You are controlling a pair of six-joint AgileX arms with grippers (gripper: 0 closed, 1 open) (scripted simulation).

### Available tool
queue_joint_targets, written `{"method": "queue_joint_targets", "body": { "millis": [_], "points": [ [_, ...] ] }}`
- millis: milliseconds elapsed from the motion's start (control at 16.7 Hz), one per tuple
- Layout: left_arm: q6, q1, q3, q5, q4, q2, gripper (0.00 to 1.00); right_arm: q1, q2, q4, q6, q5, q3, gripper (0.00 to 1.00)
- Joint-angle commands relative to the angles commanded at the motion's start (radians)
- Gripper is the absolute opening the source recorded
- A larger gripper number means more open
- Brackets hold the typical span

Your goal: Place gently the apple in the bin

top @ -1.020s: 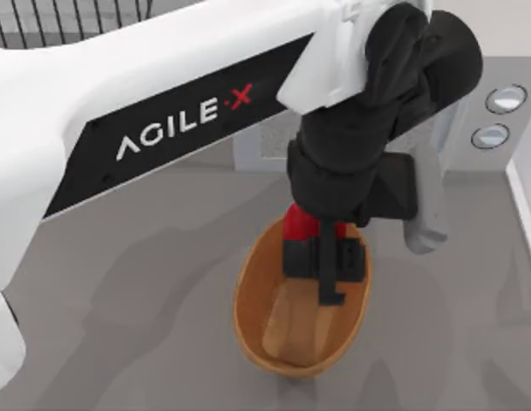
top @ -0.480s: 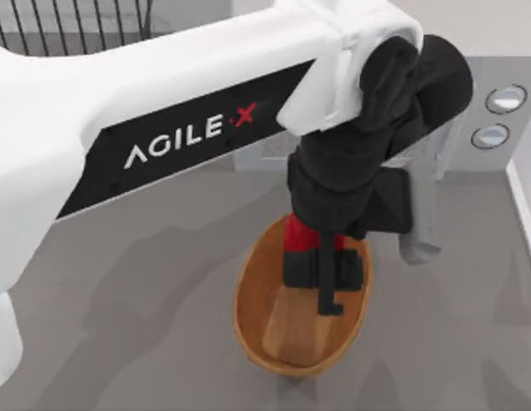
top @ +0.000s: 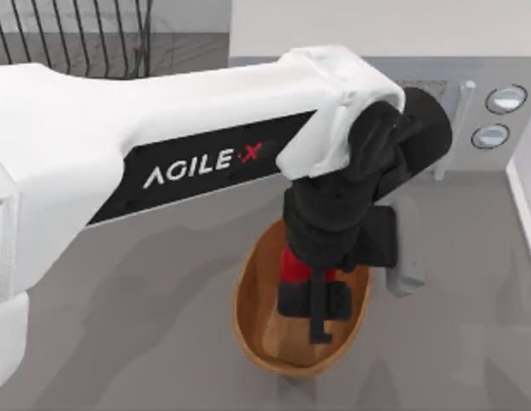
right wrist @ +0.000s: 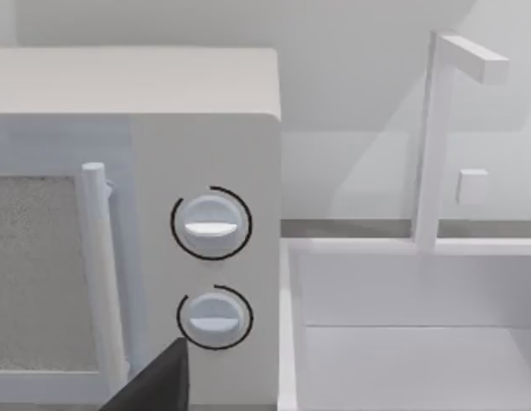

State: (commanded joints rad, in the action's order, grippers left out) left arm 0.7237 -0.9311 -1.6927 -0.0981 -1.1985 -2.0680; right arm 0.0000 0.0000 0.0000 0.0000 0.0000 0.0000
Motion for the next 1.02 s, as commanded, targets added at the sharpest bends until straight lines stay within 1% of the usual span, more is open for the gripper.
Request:
{"method": "queue_joint_targets", "body": {
  "millis": [120, 900, 960, 1020],
  "points": [
    [0.000, 0.000, 0.000, 0.000, 0.000, 0.000, 0.00, 0.000, 0.000, 0.000, 0.000, 0.000, 0.000, 1.00],
    [0.000, 0.000, 0.000, 0.000, 0.000, 0.000, 0.98, 0.000, 0.000, 0.000, 0.000, 0.000, 0.000, 1.00],
    [0.000, 0.000, 0.000, 0.000, 0.000, 0.000, 1.00, 0.000, 0.000, 0.000, 0.000, 0.000, 0.000, 1.00],
    [0.000, 0.000, 0.000, 0.000, 0.000, 0.000, 1.00, 0.000, 0.000, 0.000, 0.000, 0.000, 0.000, 1.00]
  ]
}}
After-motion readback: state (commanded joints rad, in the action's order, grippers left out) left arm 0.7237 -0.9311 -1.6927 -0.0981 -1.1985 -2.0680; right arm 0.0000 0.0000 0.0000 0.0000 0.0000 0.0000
